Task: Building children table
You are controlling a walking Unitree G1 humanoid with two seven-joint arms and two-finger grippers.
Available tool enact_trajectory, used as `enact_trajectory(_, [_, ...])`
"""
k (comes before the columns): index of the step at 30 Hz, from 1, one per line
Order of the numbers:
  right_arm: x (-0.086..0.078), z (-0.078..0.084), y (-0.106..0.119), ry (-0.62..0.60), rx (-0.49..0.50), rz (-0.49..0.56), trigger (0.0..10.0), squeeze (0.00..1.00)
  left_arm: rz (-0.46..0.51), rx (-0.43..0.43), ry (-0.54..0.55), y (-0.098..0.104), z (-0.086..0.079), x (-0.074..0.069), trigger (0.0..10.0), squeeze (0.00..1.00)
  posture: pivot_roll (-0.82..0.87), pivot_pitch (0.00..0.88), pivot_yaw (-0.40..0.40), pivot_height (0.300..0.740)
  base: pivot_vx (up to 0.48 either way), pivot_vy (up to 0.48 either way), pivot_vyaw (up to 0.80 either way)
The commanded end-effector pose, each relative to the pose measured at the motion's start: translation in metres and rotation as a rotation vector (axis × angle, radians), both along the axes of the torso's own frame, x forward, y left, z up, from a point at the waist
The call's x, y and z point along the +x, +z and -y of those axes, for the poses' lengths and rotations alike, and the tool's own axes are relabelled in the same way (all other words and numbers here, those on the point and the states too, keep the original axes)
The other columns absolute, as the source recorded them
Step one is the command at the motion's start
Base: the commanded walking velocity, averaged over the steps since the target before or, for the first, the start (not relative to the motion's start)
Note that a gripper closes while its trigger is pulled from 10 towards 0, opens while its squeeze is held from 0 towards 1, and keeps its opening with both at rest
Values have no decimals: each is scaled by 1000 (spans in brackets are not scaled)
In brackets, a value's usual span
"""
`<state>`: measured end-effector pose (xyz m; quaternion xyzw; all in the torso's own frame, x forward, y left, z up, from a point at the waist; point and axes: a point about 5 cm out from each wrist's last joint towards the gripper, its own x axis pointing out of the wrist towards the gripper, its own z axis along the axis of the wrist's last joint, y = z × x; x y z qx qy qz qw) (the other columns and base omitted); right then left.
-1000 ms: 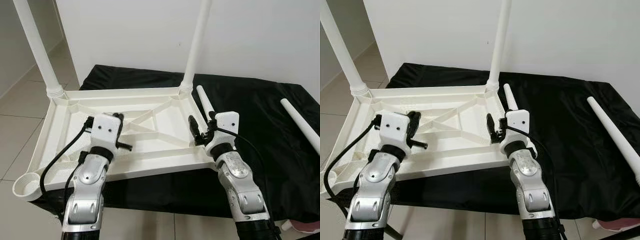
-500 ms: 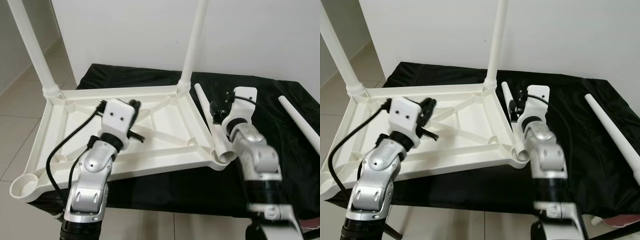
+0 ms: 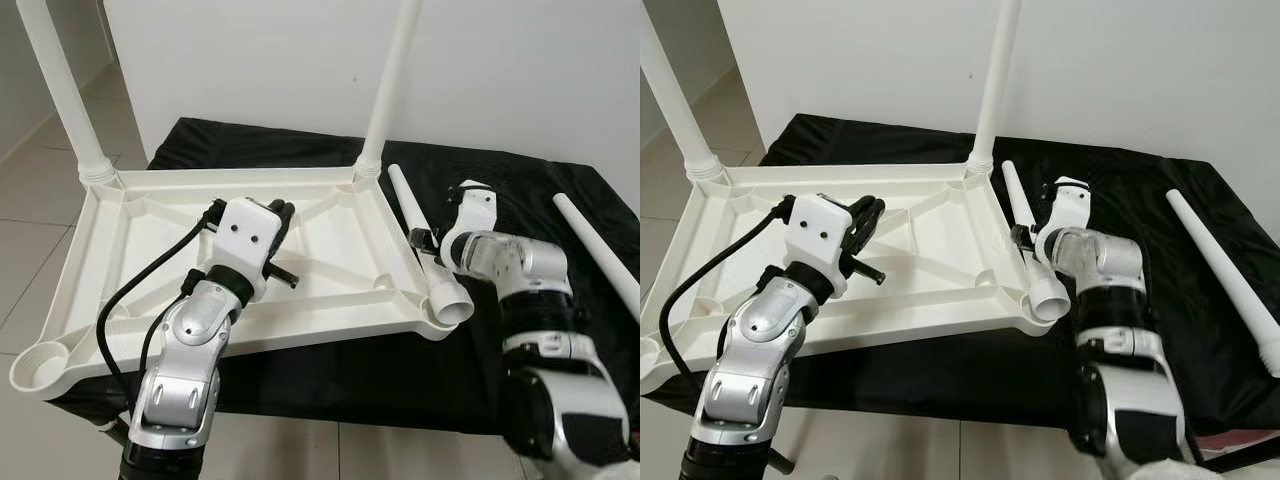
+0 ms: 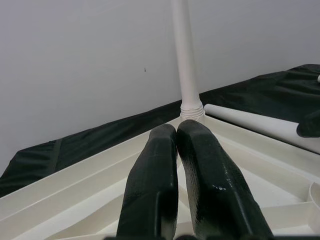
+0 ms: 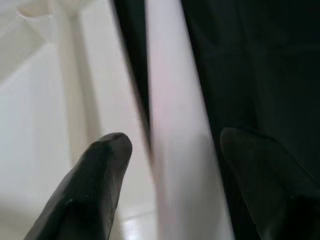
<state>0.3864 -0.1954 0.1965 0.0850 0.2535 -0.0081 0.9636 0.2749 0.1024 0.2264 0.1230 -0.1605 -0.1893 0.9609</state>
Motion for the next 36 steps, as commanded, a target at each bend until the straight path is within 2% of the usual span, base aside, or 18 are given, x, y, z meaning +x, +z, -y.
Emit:
enact_trajectory(1, [1, 6, 1, -6, -23, -23, 10000, 0, -1, -7, -4, 0, 3, -2, 10000, 0, 22, 72, -141, 740, 0, 0, 0])
enact_trajectory(9, [3, 10, 3, 11, -48, -75, 10000, 0, -8, -8, -4, -1, 5, -4, 10000, 0, 14, 73, -149, 740, 0, 0, 0])
enact_trajectory(13, [2, 8, -4, 62, -49, -142, 10000, 0, -10, -7, -1, -1, 4, -4, 10000, 0, 12, 77, -150, 740, 0, 0, 0])
enact_trajectory(18, [3, 5, -7, 91, -48, -161, 10000, 0, -10, -6, -2, -1, 4, -4, 10000, 0, 17, 79, -150, 740, 0, 0, 0])
enact_trajectory(26, [0, 4, -24, 100, -42, -214, 10000, 0, -12, -2, 9, -1, 1, -6, 10000, 0, 30, 83, -152, 740, 0, 0, 0])
enact_trajectory(27, [0, 3, -26, 99, -36, -222, 8941, 0, -12, -2, 10, 0, 1, -6, 10000, 0, 34, 84, -150, 740, 0, 0, 0])
enact_trajectory(29, [0, 3, -26, 99, -36, -222, 8941, 0, -12, -2, 10, 0, 1, -6, 10000, 0, 34, 84, -150, 740, 0, 0, 0])
enact_trajectory(30, [-1, 3, -28, 100, -31, -229, 3451, 0, -12, -2, 11, 0, 1, -6, 10000, 0, 35, 85, -150, 740, 0, 0, 0])
enact_trajectory(31, [-1, 2, -29, 101, -21, -232, 0, 0, -12, -1, 12, 0, 0, -6, 10000, 0, 34, 87, -146, 740, 0, 0, 0])
enact_trajectory(36, [0, -2, -30, 105, 18, -232, 0, 0, -12, 1, 13, 1, 0, -6, 10000, 0, 35, 88, -144, 740, 0, 0, 0])
